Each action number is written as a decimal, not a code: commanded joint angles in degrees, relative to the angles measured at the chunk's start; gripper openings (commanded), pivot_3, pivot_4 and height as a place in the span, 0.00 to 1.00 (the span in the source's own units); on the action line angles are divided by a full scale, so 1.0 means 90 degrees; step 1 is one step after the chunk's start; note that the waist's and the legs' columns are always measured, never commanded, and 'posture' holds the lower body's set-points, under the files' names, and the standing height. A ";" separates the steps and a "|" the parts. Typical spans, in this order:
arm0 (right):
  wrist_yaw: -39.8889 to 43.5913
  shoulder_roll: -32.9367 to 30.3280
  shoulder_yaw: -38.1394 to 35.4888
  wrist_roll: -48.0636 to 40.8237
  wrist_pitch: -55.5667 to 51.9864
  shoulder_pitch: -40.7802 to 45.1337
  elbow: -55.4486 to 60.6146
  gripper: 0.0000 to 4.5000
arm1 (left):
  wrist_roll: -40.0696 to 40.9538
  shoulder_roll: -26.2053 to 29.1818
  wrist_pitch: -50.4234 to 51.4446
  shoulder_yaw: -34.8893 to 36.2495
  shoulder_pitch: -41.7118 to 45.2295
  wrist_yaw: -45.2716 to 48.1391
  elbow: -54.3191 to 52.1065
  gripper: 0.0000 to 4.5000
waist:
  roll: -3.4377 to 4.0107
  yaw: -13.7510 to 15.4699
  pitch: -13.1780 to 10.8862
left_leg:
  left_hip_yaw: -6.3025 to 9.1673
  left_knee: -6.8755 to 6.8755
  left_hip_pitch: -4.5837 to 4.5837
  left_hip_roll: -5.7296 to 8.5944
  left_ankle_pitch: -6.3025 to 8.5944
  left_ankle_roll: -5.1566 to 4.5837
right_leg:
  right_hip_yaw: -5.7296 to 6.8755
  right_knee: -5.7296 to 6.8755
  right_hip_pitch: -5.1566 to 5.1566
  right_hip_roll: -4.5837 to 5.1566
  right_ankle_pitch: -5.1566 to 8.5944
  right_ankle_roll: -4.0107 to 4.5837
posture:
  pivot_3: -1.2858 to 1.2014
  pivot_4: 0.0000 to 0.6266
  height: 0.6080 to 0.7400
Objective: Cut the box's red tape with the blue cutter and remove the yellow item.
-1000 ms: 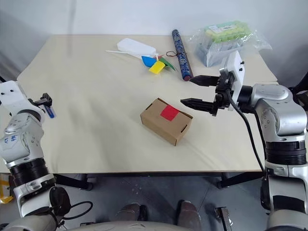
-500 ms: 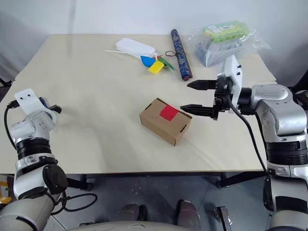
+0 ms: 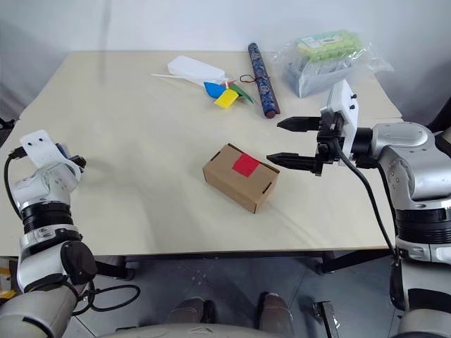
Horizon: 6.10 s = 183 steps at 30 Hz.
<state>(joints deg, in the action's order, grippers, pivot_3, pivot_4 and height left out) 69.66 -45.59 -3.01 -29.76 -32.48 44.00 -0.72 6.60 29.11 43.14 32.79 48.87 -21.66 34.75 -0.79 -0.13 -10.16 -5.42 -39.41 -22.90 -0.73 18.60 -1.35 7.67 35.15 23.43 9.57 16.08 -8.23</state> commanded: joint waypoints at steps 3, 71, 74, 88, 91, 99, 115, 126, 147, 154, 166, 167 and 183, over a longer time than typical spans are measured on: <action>0.0029 -0.0128 -0.0145 -0.0007 0.0096 0.0203 -0.0001 1.00 | 0.0022 0.0202 0.0050 0.0067 -0.0123 -0.0117 0.0092 0.57 | 0.0000 0.0004 0.0000 | -0.0001 0.0000 0.0000 0.0000 0.0000 0.0000 | -0.0001 0.0001 0.0000 0.0000 0.0000 0.0000 | 0.52 0.24 1.00; -0.0225 -0.0265 -0.0312 0.0021 -0.0118 0.0055 0.0325 1.00 | -0.0189 0.1204 0.1669 -0.1206 -0.1454 0.3421 -0.1093 0.78 | 0.0014 0.0165 0.0009 | -0.0024 0.0020 0.0063 0.0002 0.0003 0.0004 | -0.0055 0.0030 -0.0009 0.0007 0.0001 0.0001 | 0.52 0.24 1.00; -0.0209 -0.0285 -0.0313 0.0046 -0.0131 0.0071 0.0313 1.00 | -0.0202 0.1278 0.1640 -0.1219 -0.1420 0.3467 -0.1012 0.78 | 0.0016 0.0158 0.0010 | -0.0024 0.0020 0.0068 0.0001 0.0003 0.0004 | -0.0062 0.0032 -0.0009 0.0007 0.0001 0.0001 | 0.52 0.24 1.00; -0.0251 -0.0334 -0.0324 0.0046 -0.0204 0.0124 0.0353 1.00 | -0.0042 0.1655 0.1539 -0.0989 -0.1673 0.3719 -0.0505 0.78 | 0.0037 0.0001 0.0021 | -0.0027 0.0032 0.0083 -0.0003 0.0003 0.0004 | -0.0081 0.0041 -0.0002 0.0006 0.0002 0.0003 | 0.52 0.24 1.00; -0.0256 -0.0333 -0.0319 0.0057 -0.0186 0.0144 0.0344 1.00 | 0.0127 0.1663 0.1594 -0.0773 -0.1691 0.3813 -0.0362 0.78 | 0.0040 -0.0010 0.0023 | -0.0031 0.0032 0.0087 -0.0006 0.0003 0.0004 | -0.0085 0.0043 -0.0002 0.0007 0.0002 0.0004 | 0.52 0.24 1.00; -0.0406 -0.0181 -0.0503 -0.0472 -0.0656 0.0215 0.0672 1.00 | 0.0225 0.1867 0.1283 -0.0794 -0.1818 0.3986 0.0078 0.78 | 0.0044 -0.0040 0.0025 | -0.0041 0.0036 0.0089 -0.0009 0.0004 0.0005 | -0.0093 0.0045 0.0006 0.0006 0.0002 0.0004 | 0.52 0.24 1.00; -0.0513 -0.0002 -0.0536 -0.1471 -0.1173 0.0527 0.1139 1.00 | 0.0341 0.2074 0.1522 -0.0995 -0.2169 0.4173 0.0035 0.78 | 0.0060 -0.0178 0.0032 | -0.0059 0.0045 0.0095 -0.0021 0.0011 0.0004 | -0.0112 0.0046 0.0016 0.0007 0.0002 0.0005 | 0.52 0.24 1.00; -0.0497 -0.0050 -0.0387 -0.1336 -0.1019 0.0613 0.1035 1.00 | 0.0459 0.2065 0.1566 -0.0903 -0.2349 0.4103 -0.0068 0.40 | 0.0062 -0.0197 0.0033 | -0.0121 0.0079 0.0151 -0.0027 0.0020 0.0002 | -0.0128 0.0049 0.0012 0.0012 0.0002 0.0006 | 0.52 0.24 1.00; -0.0400 -0.0184 -0.0376 -0.1059 -0.0892 0.0659 0.0910 1.00 | 0.0653 0.2055 0.1830 -0.0823 -0.2694 0.4115 -0.0716 0.09 | 0.0067 -0.0227 0.0036 | -0.0187 0.0136 0.0205 -0.0050 0.0032 0.0000 | -0.0144 0.0041 0.0020 0.0025 0.0001 0.0009 | 0.52 0.24 1.00; -0.0422 -0.0240 -0.0457 -0.1059 -0.0877 0.0613 0.0966 1.00 | 0.0928 0.2229 0.1999 -0.1450 -0.3191 0.4992 -0.2128 0.09 | 0.0067 -0.0211 0.0036 | -0.0194 0.0136 0.0200 -0.0051 0.0054 -0.0006 | -0.0141 0.0032 0.0025 0.0025 0.0001 0.0008 | 0.52 0.24 1.00; -0.0606 -0.0392 -0.0785 -0.1249 -0.0931 0.0085 0.1511 1.00 | 0.1319 0.3136 0.0741 -0.2870 -0.4094 0.7500 -0.5070 0.09 | 0.0068 0.0093 0.0032 | -0.0190 0.0129 0.0164 -0.0048 0.0087 -0.0027 | -0.0114 -0.0024 0.0026 0.0032 0.0000 0.0007 | 0.52 0.24 1.00; -0.0611 -0.0415 -0.0833 -0.1292 -0.0953 0.0036 0.1570 1.00 | 0.1261 0.3212 0.0459 -0.2959 -0.4084 0.7700 -0.5090 0.09 | 0.0067 0.0098 0.0032 | -0.0191 0.0128 0.0161 -0.0048 0.0090 -0.0027 | -0.0110 -0.0027 0.0027 0.0031 0.0000 0.0007 | 0.52 0.24 1.00; -0.1469 -0.0319 -0.1807 -0.2607 -0.1424 -0.0792 0.2599 1.00 | 0.0556 0.3043 -0.1560 -0.4956 -0.2816 0.9464 -0.5464 0.09 | 0.0052 0.0011 0.0017 | -0.0192 0.0054 0.0075 -0.0041 0.0106 -0.0026 | -0.0018 -0.0046 0.0037 0.0007 0.0000 0.0006 | 0.52 0.24 1.00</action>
<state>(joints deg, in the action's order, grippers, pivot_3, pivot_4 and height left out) 57.28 -47.21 -16.60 -51.17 -45.13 37.06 19.79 12.60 56.60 30.36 -11.09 22.76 62.28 -12.05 -0.33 -0.04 -10.01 -7.14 -38.98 -22.28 -1.14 19.57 -1.58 7.54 34.74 23.77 9.58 16.07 -8.18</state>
